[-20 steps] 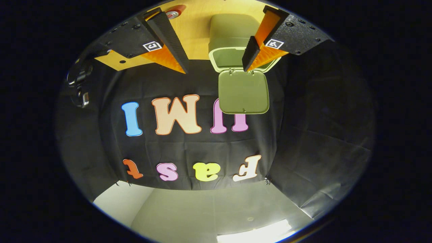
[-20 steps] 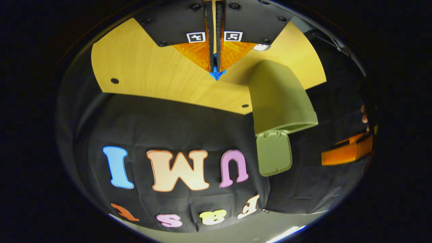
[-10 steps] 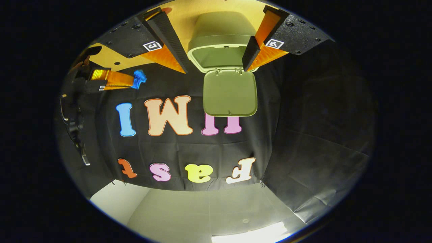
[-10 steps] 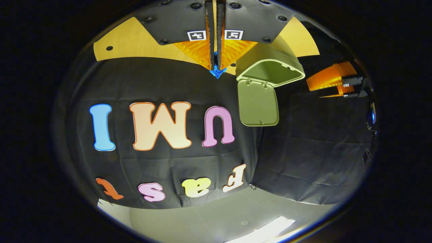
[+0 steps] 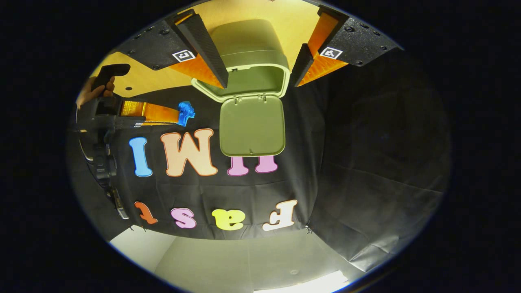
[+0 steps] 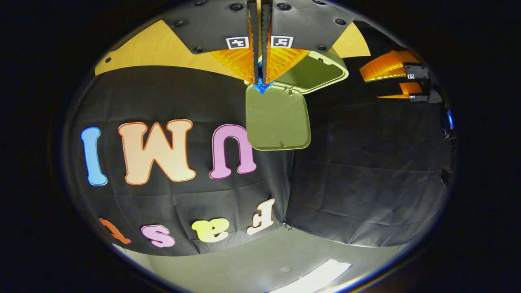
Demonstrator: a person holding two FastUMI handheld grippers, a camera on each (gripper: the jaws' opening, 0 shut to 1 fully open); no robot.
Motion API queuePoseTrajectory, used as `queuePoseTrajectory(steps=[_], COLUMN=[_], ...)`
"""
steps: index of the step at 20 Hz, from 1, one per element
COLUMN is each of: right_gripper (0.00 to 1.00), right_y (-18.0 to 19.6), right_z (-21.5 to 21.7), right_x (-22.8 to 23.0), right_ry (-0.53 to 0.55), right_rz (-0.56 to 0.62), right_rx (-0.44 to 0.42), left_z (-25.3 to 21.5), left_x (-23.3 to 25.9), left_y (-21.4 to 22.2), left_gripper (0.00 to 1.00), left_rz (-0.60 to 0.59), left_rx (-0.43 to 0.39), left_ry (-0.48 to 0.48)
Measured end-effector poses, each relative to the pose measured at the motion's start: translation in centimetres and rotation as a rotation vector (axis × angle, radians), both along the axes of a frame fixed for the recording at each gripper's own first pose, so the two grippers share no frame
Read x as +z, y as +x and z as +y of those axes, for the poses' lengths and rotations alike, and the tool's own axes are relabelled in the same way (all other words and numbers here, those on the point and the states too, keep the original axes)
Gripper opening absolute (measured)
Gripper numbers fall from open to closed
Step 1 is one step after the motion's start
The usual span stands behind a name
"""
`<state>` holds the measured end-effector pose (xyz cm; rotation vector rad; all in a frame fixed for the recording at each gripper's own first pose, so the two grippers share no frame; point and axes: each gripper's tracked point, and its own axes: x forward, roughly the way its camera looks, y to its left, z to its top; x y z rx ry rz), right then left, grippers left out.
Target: Press the lid of the desktop garbage bin to open it, pick up the crumpled paper on the desktop and throw it into the bin, then pick up the pop can on the desktop and drop it into the bin, and finally close the garbage bin lid.
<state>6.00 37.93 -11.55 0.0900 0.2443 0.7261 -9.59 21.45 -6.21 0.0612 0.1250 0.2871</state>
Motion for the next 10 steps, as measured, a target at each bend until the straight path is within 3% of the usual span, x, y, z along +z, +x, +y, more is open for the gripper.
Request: queuePoseTrajectory(steps=[5, 7, 8, 10], right_gripper=[0.04, 0.66, 0.97, 0.96], right_y=[-1.0, -0.9, -0.8, -0.7], right_z=[4.5, 5.6, 5.5, 4.5], right_x=[-2.8, -4.0, -4.3, -3.6], right_ry=[-0.020, -0.030, -0.040, -0.043], right_rz=[0.038, 0.051, 0.048, 0.028], right_rx=[0.063, 0.070, 0.058, 0.030], left_z=[1.6, 1.5, 1.4, 0.9], left_x=[-1.0, -1.2, -1.3, -1.0], left_y=[-0.1, 0.2, 0.5, 1.2], left_gripper=[0.95, 0.99, 0.95, 0.95], left_rz=[0.025, 0.029, 0.028, 0.019], left_rx=[-0.020, -0.037, -0.047, -0.066], left_ry=[-0.009, -0.017, -0.021, -0.024])
